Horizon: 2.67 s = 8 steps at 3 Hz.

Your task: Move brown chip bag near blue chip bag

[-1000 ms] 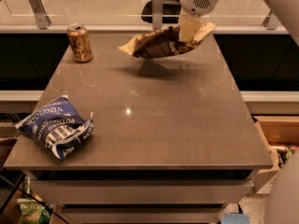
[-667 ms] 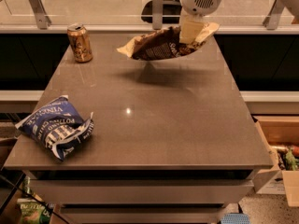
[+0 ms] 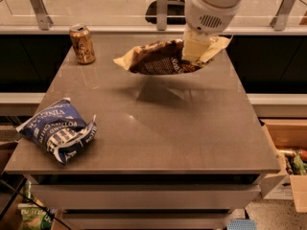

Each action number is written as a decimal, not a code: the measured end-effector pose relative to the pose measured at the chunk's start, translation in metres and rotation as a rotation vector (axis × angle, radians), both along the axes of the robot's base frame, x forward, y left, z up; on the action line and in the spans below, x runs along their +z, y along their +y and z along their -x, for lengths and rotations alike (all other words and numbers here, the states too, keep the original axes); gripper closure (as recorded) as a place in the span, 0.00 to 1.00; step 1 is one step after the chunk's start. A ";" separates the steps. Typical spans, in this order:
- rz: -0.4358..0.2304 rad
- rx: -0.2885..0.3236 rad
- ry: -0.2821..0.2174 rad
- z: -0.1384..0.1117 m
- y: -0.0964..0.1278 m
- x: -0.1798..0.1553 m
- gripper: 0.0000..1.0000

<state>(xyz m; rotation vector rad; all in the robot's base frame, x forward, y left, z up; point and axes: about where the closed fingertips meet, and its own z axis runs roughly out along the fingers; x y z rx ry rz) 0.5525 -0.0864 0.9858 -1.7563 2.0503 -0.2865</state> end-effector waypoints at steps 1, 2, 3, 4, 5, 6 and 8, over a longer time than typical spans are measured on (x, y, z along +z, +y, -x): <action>-0.028 -0.040 -0.017 0.029 0.001 -0.009 1.00; -0.042 -0.099 -0.048 0.055 -0.006 -0.012 1.00; -0.063 -0.156 -0.089 0.081 -0.022 -0.008 1.00; -0.079 -0.185 -0.120 0.105 -0.028 -0.003 1.00; -0.123 -0.161 -0.125 0.126 -0.032 0.001 1.00; -0.172 -0.083 -0.101 0.143 -0.028 0.002 1.00; -0.277 0.064 -0.015 0.109 -0.047 -0.018 1.00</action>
Offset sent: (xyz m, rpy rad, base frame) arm -0.0891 -0.0198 -0.0205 0.0583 -0.0799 -0.1838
